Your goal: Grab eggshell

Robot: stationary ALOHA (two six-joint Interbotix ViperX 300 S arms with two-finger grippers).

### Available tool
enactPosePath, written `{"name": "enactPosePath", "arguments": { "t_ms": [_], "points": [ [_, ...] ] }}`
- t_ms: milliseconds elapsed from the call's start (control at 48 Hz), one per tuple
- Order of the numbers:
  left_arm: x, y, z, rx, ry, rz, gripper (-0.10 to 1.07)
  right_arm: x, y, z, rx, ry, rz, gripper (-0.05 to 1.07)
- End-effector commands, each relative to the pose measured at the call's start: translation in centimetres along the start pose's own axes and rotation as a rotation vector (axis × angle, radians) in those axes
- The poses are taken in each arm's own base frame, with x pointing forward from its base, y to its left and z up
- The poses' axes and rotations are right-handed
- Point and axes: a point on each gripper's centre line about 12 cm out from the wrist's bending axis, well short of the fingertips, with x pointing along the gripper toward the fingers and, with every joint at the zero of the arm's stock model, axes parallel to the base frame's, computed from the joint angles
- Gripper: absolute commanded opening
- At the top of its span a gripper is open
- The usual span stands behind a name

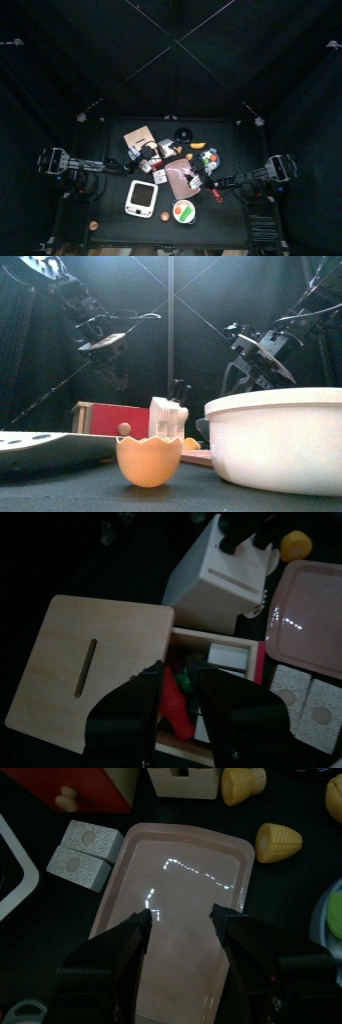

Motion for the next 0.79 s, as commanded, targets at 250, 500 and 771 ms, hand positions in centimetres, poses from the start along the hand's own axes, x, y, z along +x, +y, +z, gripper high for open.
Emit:
{"name": "enactPosePath", "arguments": {
  "t_ms": [250, 500, 771],
  "points": [
    [-8.4, -3.1, -1.8, -0.008, -0.025, -0.284, 0.7, -0.3, 0.6, 0.7, 0.013, -0.017, 0.019, 0.87],
    [-12.8, -4.7, -6.4, 0.073, 0.143, -0.495, 0.7, -0.2, 0.6, 0.7, 0.013, -0.015, 0.014, 0.87],
    [-16.3, -6.8, -11.0, 0.145, 0.453, -0.672, 0.81, 0.1, 0.3, 0.6, 0.013, -0.012, 0.0, 0.87]
  ]
}}
